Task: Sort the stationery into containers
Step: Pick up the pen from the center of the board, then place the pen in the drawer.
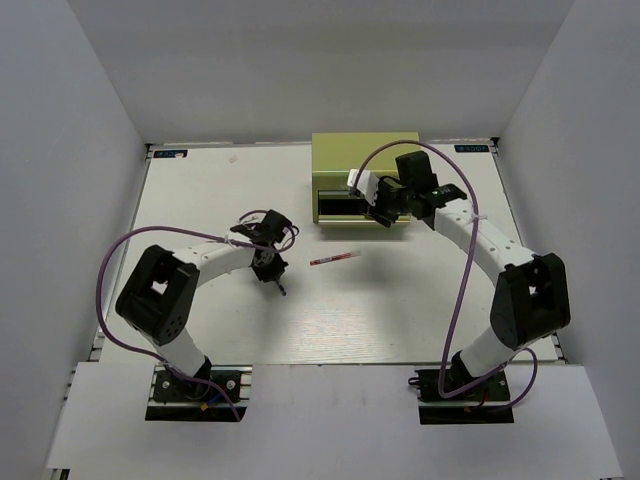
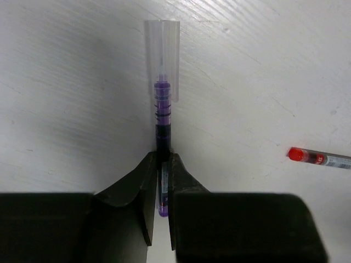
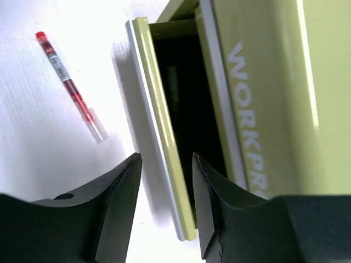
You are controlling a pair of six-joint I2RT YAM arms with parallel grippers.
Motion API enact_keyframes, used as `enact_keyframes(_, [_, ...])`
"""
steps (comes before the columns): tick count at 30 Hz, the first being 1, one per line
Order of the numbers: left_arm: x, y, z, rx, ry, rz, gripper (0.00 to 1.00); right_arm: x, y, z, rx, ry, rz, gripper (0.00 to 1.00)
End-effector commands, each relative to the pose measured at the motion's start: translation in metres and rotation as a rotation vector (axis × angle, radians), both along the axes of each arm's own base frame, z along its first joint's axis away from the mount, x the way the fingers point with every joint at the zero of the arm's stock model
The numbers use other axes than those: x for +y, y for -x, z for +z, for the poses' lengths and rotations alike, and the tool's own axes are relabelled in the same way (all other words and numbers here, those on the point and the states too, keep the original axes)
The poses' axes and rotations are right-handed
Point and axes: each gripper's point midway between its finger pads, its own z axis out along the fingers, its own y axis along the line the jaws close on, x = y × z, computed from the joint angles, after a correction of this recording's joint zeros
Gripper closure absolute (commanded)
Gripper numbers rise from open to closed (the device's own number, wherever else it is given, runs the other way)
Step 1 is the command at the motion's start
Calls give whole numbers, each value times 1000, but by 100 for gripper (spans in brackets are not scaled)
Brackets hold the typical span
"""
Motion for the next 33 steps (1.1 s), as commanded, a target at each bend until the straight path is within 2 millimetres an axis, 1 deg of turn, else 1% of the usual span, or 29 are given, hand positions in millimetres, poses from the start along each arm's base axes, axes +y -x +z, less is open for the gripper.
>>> enact_keyframes(1, [-10, -6, 25, -71, 38, -72, 95, 3, 7, 13, -15, -56, 2, 52])
enact_keyframes(2, [-16, -11, 40, -120, 54, -110, 98, 0, 8, 15, -14, -62, -5, 50])
enact_keyframes(3, [-17, -13, 48, -147, 62, -124, 99, 1, 8, 17, -17, -70, -8, 49])
enact_keyframes(4, [-20, -19, 57, -187, 75, -142, 100, 0, 11, 15, -10, -70, -6, 49])
enact_keyframes(5, [-26, -25, 78, -250, 106, -169, 100, -1, 10, 17, -9, -83, -22, 47])
enact_keyframes(6, [-28, -28, 87, -287, 101, -230, 100, -2, 12, 17, -8, -87, -23, 46])
enact_keyframes(7, [-34, -37, 103, -362, 124, -266, 100, -3, 13, 16, -2, -91, -25, 46])
enact_keyframes(8, [-42, -40, 116, -416, 139, -318, 100, -5, 12, 19, -9, -101, -35, 46])
enact_keyframes(9, [-48, -42, 135, -488, 142, -412, 100, -8, 12, 17, -2, -105, -44, 46])
enact_keyframes(10, [-55, -49, 148, -565, 157, -462, 100, -9, 13, 16, 3, -108, -49, 46])
enact_keyframes(11, [-59, -50, 149, -593, 150, -524, 100, -9, 13, 17, 7, -116, -56, 46])
enact_keyframes(12, [-65, -50, 159, -649, 125, -646, 100, -12, 12, 18, 11, -121, -64, 48])
enact_keyframes(13, [-70, -52, 165, -686, 118, -705, 100, -12, 12, 20, 16, -126, -66, 57])
enact_keyframes(14, [-78, -56, 177, -753, 123, -762, 100, -14, 12, 21, 18, -127, -68, 62])
enact_keyframes(15, [-85, -55, 182, -798, 103, -872, 100, -17, 17, 17, 48, -121, -69, 70])
enact_keyframes(16, [-92, -59, 185, -843, 92, -928, 100, -19, 17, 19, 46, -125, -67, 86])
enact_keyframes(17, [-97, -59, 185, -862, 89, -988, 100, -22, 18, 21, 47, -130, -72, 92])
enact_keyframes(18, [-101, -66, 197, -912, 46, -1039, 100, -22, 21, 24, 40, -133, -68, 98])
enact_keyframes(19, [-105, -70, 198, -931, 30, -1074, 100, -27, 22, 19, 51, -133, -77, 100])
enact_keyframes(20, [-113, -72, 193, -934, 33, -1133, 100, -29, 24, 23, 38, -138, -78, 100])
enact_keyframes(21, [-120, -78, 203, -982, 1, -1196, 100, -33, 24, 25, 28, -143, -87, 100])
enact_keyframes(23, [-135, -80, 206, -1028, 13, -1295, 100, -35, 27, 23, 31, -146, -91, 100])
enact_keyframes(25, [-147, -88, 202, -1047, -1, -1381, 100, -41, 26, 26, 18, -148, -108, 100])
enact_keyframes(26, [-153, -92, 209, -1076, -1, -1399, 100, -43, 26, 25, 20, -149, -116, 100])
enact_keyframes(27, [-158, -97, 198, -1057, 0, -1419, 100, -46, 26, 28, 13, -152, -122, 100])
enact_keyframes(30, [-168, -104, 197, -1089, -23, -1497, 100, -51, 27, 29, 6, -158, -136, 100])
enact_keyframes(31, [-168, -107, 190, -1086, -46, -1521, 100, -53, 26, 30, 3, -161, -141, 100])
enact_keyframes(33, [-174, -115, 185, -1083, -55, -1531, 100, -56, 26, 30, 2, -164, -148, 100])
